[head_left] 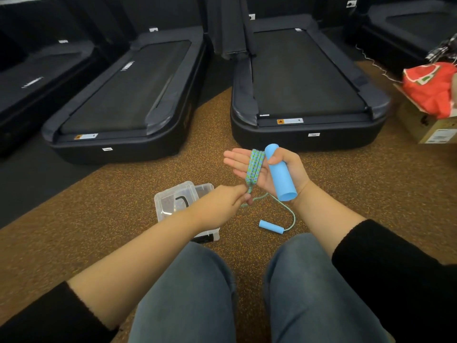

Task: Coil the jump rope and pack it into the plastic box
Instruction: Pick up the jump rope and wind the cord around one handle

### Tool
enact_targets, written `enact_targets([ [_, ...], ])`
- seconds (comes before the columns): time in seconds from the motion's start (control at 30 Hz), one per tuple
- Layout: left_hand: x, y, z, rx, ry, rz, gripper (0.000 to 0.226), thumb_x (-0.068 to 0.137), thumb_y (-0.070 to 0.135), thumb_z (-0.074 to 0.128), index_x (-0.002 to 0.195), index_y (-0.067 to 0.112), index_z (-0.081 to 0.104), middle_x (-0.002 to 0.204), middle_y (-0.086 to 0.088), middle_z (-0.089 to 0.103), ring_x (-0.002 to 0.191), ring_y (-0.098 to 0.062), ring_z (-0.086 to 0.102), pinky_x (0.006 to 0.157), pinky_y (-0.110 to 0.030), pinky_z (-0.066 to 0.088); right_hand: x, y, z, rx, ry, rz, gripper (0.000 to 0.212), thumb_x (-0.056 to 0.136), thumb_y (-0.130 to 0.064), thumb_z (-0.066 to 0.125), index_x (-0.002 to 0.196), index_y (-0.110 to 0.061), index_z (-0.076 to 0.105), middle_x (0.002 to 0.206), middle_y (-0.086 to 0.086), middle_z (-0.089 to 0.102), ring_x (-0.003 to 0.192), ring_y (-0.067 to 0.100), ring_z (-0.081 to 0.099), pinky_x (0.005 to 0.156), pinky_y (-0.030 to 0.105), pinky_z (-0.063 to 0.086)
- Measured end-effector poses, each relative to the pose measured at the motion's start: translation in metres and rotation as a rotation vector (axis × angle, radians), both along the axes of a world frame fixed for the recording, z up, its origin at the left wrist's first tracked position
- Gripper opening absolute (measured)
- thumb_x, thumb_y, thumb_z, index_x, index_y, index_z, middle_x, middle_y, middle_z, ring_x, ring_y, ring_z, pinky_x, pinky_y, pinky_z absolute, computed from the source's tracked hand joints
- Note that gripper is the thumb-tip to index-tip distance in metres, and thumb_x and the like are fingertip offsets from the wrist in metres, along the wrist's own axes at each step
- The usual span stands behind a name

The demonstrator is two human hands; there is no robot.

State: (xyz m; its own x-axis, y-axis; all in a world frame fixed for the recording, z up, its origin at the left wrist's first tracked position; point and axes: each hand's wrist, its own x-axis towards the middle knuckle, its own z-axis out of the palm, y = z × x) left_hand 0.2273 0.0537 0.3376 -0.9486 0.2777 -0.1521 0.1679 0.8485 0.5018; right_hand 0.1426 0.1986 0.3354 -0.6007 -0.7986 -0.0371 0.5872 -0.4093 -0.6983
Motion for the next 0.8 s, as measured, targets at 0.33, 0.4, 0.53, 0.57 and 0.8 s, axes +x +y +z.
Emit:
enact_targets([
  [0.33,0.001,-0.004,0.023,-0.216,0.091,-0.065,0.029,0.098,0.033,0.039,0.097,0.014,0.062,0.086,-0.001,0.06,0.081,-0.02,0.058,0.074,-0.032,0.042,-0.001,-0.001,-0.005,-0.07,-0.045,0.062,0.102,0.051,-0.007,0.07,0.142,0.008,0.027,0.145,0.028,0.037,0.134,0.038,0.038,0.108,0.046,0.034],
  [0.4,0.0,-0.005,0.029,-0.23,0.113,-0.073,0.027,0.096,0.034,0.043,0.092,0.013,0.06,0.08,0.001,0.058,0.079,-0.02,0.056,0.07,-0.032,0.041,0.0,-0.003,-0.006,-0.086,-0.072,0.078,0.101,0.05,-0.003,0.069,0.14,0.009,0.028,0.143,0.03,0.038,0.132,0.04,0.039,0.107,0.048,0.036],
  [0.53,0.0,-0.006,0.038,-0.238,0.134,-0.085,0.021,0.088,0.04,0.057,0.081,0.02,0.054,0.065,0.014,0.043,0.071,-0.011,0.045,0.064,-0.026,0.032,0.0,-0.005,-0.011,0.039,-0.021,0.074,0.081,0.053,-0.002,0.062,0.131,0.007,0.042,0.121,0.026,0.06,0.109,0.034,0.062,0.089,0.043,0.054],
  [0.57,0.0,-0.007,0.04,-0.22,0.154,-0.091,0.024,0.085,0.042,0.06,0.084,0.018,0.058,0.066,0.013,0.046,0.07,-0.01,0.046,0.064,-0.028,0.035,0.001,-0.004,-0.015,0.132,0.027,0.088,0.072,0.052,-0.004,0.057,0.124,0.004,0.049,0.109,0.022,0.065,0.094,0.031,0.067,0.078,0.038,0.057],
  [0.8,-0.009,-0.014,0.069,-0.093,0.243,-0.134,0.013,0.091,0.033,0.054,0.087,0.024,0.062,0.078,0.004,0.061,0.071,-0.006,0.052,0.065,-0.023,0.04,0.018,0.003,-0.034,0.229,0.043,0.125,0.063,0.048,-0.012,0.065,0.11,0.005,0.064,0.119,0.026,0.061,0.117,0.041,0.055,0.104,0.045,0.042],
])
